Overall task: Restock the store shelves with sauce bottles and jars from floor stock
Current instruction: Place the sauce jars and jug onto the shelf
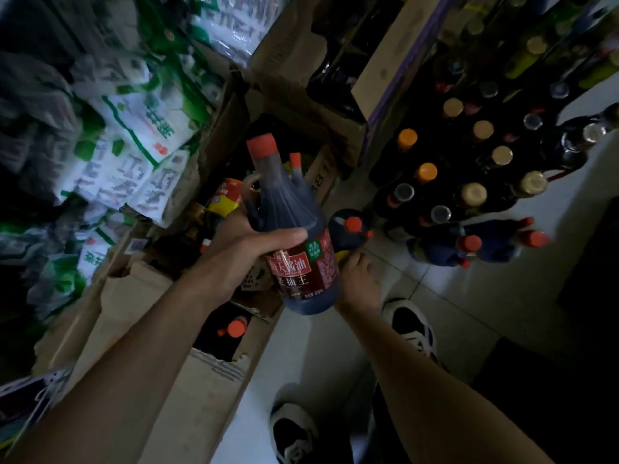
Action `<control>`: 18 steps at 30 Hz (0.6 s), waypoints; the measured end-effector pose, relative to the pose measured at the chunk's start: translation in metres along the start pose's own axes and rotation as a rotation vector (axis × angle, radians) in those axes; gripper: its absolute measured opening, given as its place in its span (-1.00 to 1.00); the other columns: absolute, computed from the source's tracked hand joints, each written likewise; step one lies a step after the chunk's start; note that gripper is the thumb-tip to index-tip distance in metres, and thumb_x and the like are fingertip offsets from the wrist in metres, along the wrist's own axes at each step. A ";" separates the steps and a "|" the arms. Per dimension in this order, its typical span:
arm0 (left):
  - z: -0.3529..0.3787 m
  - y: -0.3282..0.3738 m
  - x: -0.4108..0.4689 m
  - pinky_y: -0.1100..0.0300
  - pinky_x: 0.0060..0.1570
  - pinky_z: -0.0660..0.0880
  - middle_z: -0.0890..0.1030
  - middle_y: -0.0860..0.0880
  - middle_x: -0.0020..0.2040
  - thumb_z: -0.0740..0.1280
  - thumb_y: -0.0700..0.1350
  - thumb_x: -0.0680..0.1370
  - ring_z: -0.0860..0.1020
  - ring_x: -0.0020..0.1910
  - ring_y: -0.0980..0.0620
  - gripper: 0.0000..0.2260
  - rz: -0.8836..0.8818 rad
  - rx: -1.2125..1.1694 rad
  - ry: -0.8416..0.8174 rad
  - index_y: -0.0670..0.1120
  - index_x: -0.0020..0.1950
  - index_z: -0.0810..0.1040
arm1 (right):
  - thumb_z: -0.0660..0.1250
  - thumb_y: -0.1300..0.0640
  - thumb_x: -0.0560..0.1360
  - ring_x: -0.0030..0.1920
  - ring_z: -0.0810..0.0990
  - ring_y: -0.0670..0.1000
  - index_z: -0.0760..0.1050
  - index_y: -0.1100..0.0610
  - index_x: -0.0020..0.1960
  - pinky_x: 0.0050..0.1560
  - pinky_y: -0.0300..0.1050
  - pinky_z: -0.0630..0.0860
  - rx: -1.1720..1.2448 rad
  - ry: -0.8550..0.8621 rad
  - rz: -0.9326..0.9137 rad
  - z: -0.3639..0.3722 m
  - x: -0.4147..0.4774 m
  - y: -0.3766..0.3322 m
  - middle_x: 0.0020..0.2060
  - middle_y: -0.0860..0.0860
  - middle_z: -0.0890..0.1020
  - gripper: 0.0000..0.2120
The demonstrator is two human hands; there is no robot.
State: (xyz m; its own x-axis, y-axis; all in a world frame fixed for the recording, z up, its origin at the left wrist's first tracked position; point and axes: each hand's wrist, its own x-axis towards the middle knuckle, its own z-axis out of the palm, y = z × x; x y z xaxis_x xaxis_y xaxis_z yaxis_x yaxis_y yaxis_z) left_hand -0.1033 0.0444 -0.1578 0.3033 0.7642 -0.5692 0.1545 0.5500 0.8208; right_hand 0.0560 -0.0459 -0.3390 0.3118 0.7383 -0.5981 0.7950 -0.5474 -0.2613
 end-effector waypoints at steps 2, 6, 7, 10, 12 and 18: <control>-0.002 -0.006 -0.002 0.29 -0.08 0.58 0.66 0.05 0.15 0.52 -0.07 0.34 0.64 0.09 0.07 -0.46 -0.003 0.005 -0.010 0.01 0.31 0.50 | 0.33 0.03 0.53 0.22 0.49 0.15 0.20 0.17 0.41 0.00 0.01 0.49 0.014 0.029 -0.015 0.003 0.003 0.004 0.27 0.14 0.45 -0.45; -0.007 -0.007 -0.012 0.18 -0.02 0.56 0.68 0.05 0.11 0.51 -0.06 0.32 0.65 0.08 0.06 -0.49 -0.034 0.014 0.015 0.00 0.26 0.54 | 0.40 -0.01 0.46 0.07 0.58 0.21 0.32 0.18 0.23 -0.07 0.01 0.49 0.120 0.061 0.005 -0.007 -0.004 0.019 0.13 0.17 0.56 -0.53; -0.007 -0.006 -0.016 0.16 -0.02 0.56 0.69 0.04 0.10 0.51 -0.06 0.32 0.65 0.07 0.05 -0.50 -0.044 0.012 0.027 0.00 0.25 0.56 | 0.41 -0.05 0.44 0.03 0.60 0.22 0.33 0.17 0.21 -0.08 0.02 0.51 0.150 0.084 0.019 -0.012 -0.010 0.022 0.09 0.16 0.59 -0.51; -0.008 0.001 -0.026 0.02 0.01 0.56 0.70 0.01 0.07 0.52 -0.04 0.30 0.66 0.04 0.01 -0.53 -0.074 -0.005 0.071 0.00 0.19 0.59 | 0.44 -0.15 0.37 -0.02 0.61 0.24 0.36 0.13 0.13 -0.11 0.00 0.54 0.239 0.132 0.048 -0.037 -0.031 0.028 0.01 0.14 0.63 -0.49; -0.008 0.012 -0.033 -0.11 0.09 0.55 0.70 0.00 0.07 0.55 0.01 0.24 0.66 0.06 -0.02 -0.47 -0.109 -0.019 0.113 0.00 0.20 0.58 | 0.45 -0.19 0.32 -0.04 0.61 0.20 0.39 0.09 0.10 -0.11 0.04 0.57 0.325 0.128 0.042 -0.058 -0.045 0.030 -0.04 0.10 0.64 -0.48; -0.004 0.066 -0.054 -0.07 0.02 0.58 0.71 0.07 -0.01 0.55 0.15 0.15 0.68 -0.05 0.06 -0.46 -0.113 -0.002 0.143 0.09 0.10 0.61 | 0.56 -0.05 0.24 -0.16 0.46 -0.11 0.33 -0.09 0.08 -0.28 -0.30 0.37 0.497 0.238 -0.043 -0.138 -0.089 0.014 -0.15 -0.17 0.50 -0.46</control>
State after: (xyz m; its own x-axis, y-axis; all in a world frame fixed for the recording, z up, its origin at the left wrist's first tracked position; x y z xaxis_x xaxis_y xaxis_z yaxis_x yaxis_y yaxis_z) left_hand -0.1132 0.0402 -0.0730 0.1476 0.7373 -0.6593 0.1786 0.6357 0.7510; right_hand 0.1116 -0.0651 -0.1849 0.4388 0.8014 -0.4064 0.4862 -0.5921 -0.6427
